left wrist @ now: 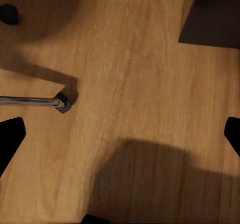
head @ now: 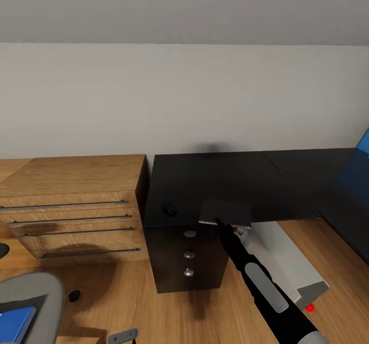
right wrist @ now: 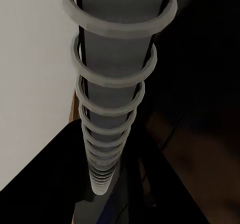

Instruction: In the bedroom, organize the workspace by keeping the computer under the desk, ensuring the monitor is on the desk, placing the keyboard on the desk next to the monitor, placing the mouse on the desk next to the keyboard, moving the folder from the swivel chair onto the desk next to the mouse, stacking the notebook on top of the folder with the pen on top of the notebook, and positioning the swivel chair next to the desk.

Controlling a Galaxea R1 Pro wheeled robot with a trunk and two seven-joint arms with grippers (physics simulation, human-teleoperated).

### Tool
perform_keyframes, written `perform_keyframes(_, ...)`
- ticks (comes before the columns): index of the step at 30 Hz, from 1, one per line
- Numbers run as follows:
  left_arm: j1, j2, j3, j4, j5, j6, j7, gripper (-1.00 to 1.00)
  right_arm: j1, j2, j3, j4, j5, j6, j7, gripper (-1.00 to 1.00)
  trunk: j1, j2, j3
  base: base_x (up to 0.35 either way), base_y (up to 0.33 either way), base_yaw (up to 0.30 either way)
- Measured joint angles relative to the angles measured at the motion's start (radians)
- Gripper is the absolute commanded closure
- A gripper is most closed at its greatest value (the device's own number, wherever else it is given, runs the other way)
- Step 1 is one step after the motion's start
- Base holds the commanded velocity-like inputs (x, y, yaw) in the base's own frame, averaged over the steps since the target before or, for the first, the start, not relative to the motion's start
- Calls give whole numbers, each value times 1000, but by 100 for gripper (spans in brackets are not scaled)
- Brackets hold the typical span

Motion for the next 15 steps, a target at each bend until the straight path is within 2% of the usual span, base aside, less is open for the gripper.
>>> perform_keyframes(2, 0, 0, 0, 0, 5, 0, 0, -100, 0, 0, 0, 0, 0, 1, -1, 100, 0, 0, 0, 0, 0, 0)
perform_keyframes(3, 0, 0, 0, 0, 7, 0, 0, -100, 0, 0, 0, 0, 0, 1, -1, -100, 0, 0, 0, 0, 0, 0)
perform_keyframes(15, 0, 1, 0, 0, 11, 0, 0, -100, 0, 0, -1, 0, 0, 1, -1, -100, 0, 0, 0, 0, 0, 0)
